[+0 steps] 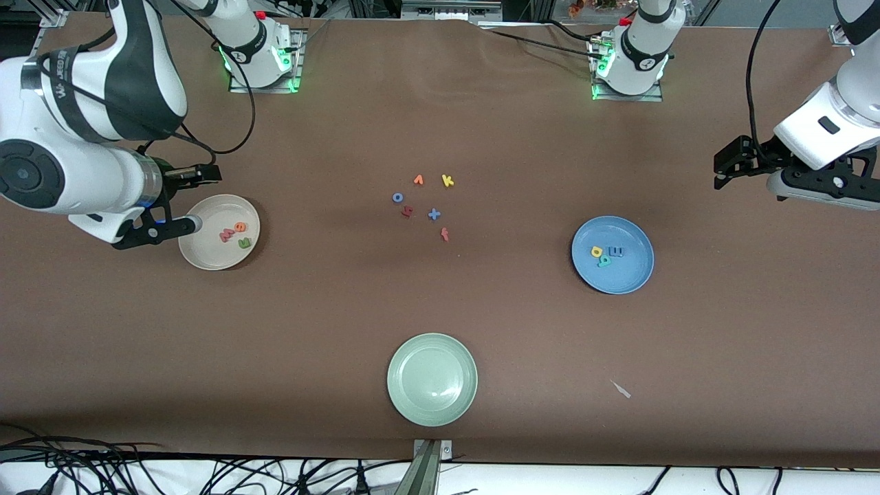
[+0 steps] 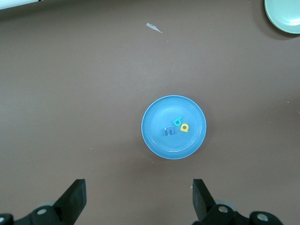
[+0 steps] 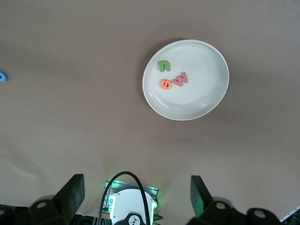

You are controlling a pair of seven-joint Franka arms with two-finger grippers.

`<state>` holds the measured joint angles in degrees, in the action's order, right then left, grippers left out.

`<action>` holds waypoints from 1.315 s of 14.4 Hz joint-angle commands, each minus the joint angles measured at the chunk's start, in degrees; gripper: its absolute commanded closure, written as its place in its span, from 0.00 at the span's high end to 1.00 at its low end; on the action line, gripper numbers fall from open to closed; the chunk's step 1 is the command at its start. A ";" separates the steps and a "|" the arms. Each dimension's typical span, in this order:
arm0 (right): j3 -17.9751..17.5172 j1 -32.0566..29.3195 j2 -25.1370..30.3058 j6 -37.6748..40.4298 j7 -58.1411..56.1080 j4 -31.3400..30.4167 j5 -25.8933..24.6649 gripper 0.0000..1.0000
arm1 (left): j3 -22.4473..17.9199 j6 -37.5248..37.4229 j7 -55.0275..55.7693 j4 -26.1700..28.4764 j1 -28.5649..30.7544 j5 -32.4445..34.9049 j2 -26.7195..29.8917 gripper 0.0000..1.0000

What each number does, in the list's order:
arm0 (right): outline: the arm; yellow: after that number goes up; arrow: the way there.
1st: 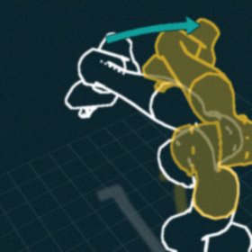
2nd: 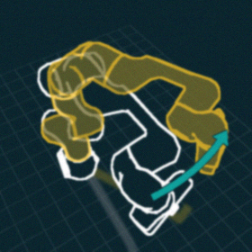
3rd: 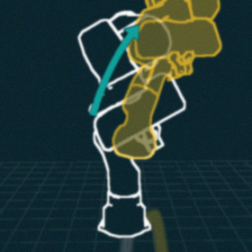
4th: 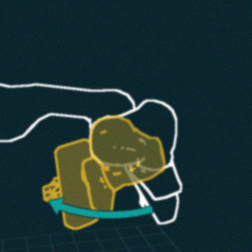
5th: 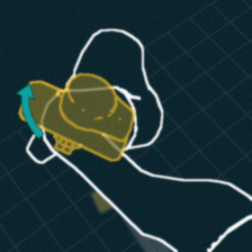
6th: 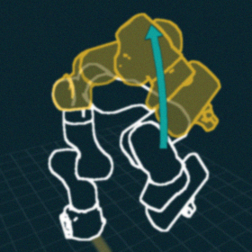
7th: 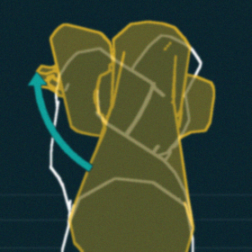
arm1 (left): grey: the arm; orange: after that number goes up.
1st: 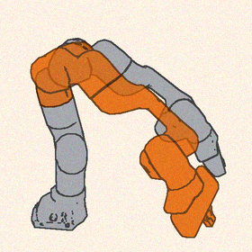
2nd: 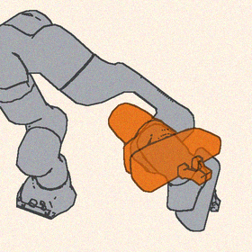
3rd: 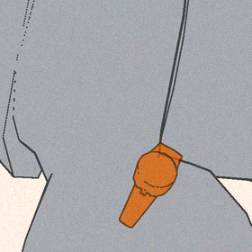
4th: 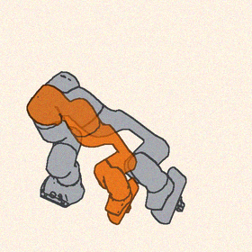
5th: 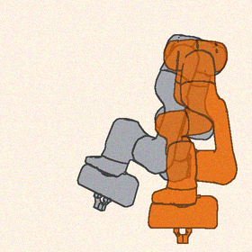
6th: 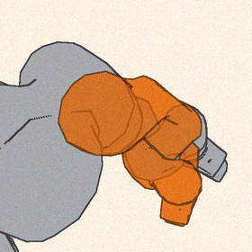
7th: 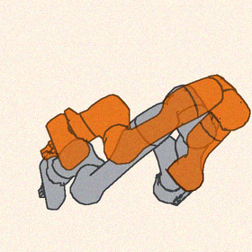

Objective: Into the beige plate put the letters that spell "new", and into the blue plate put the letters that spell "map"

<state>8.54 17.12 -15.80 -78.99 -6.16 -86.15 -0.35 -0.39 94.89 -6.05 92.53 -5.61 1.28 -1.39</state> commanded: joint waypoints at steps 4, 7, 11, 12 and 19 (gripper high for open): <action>-13.28 -14.73 11.83 -4.06 0.80 -4.20 -3.70 1.00 | -0.05 -1.37 -1.15 -2.09 0.60 -1.28 -0.55 1.00; -13.37 -15.71 13.95 -3.53 3.85 -5.17 -3.43 1.00 | 0.03 -1.37 -0.89 -2.09 0.60 -1.28 -0.46 1.00; -14.60 -17.20 16.15 -5.02 10.01 -6.75 -3.60 1.00 | -0.05 -2.24 -0.80 -3.05 0.86 -1.19 -0.20 1.00; -15.56 -18.25 16.15 -5.99 10.90 -6.67 -3.34 1.00 | -0.14 -2.51 -0.89 -3.14 0.86 -1.19 -0.20 1.00; -15.83 -21.86 15.63 -6.96 5.56 -6.75 -1.41 1.00 | -0.14 -2.52 -0.81 -3.23 0.86 -1.27 -0.28 1.00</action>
<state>-6.21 -2.58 -1.45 -84.97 1.93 -91.25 -2.85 -0.54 93.61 -6.05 90.81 -5.13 1.27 -1.35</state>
